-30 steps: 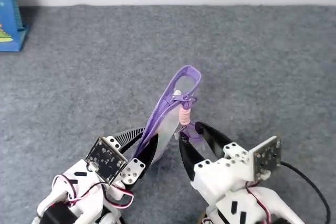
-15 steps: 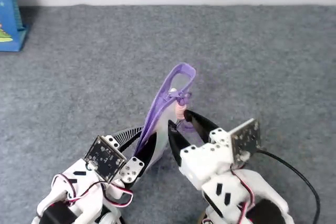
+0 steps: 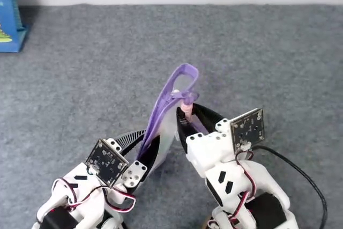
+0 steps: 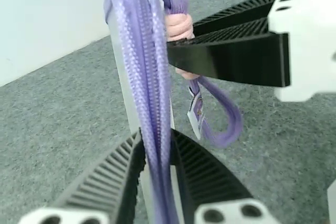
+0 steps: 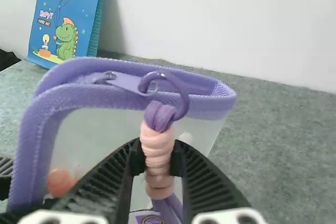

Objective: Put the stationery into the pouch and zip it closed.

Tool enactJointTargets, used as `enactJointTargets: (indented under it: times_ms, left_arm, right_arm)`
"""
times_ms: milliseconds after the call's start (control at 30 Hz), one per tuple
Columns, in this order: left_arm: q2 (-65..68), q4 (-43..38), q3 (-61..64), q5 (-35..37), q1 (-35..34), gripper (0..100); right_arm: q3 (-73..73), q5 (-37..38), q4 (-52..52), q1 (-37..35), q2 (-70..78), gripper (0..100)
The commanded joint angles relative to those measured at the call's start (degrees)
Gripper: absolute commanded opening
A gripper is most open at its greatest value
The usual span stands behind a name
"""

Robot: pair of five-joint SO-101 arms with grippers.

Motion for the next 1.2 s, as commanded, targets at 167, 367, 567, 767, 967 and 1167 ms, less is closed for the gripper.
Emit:
enactJointTargets:
  times_ms: [167, 367, 567, 767, 967, 1167]
  left_arm:
    - [-0.26, -0.97, -0.04, -0.09, 0.09, 1]
    - [-0.26, -1.14, -2.51, -0.18, 0.0, 2]
    - [-0.26, -1.32, -5.58, 2.9, 0.0, 18]
    - [-0.26, -7.74, -5.93, 4.22, -0.09, 21]
    - [0.09, -13.71, -5.58, 4.22, -0.09, 18]
    - [0.18, -15.74, -5.49, 2.11, -0.09, 8]
  right_arm:
    - [-0.26, 0.97, -1.1, 7.34, 0.48, 0.8]
    - [-0.53, 0.7, 2.07, 5.76, 0.31, 0.8]
    - [-0.7, 0.53, 2.24, -1.45, -2.15, 0.8]
    - [-0.7, 0.97, 6.29, -3.56, -8.84, 0.8]
    - [-0.7, 0.97, 12.62, -3.56, -13.49, 0.8]
    - [-0.7, 0.97, 14.29, -3.65, -15.25, 0.7]
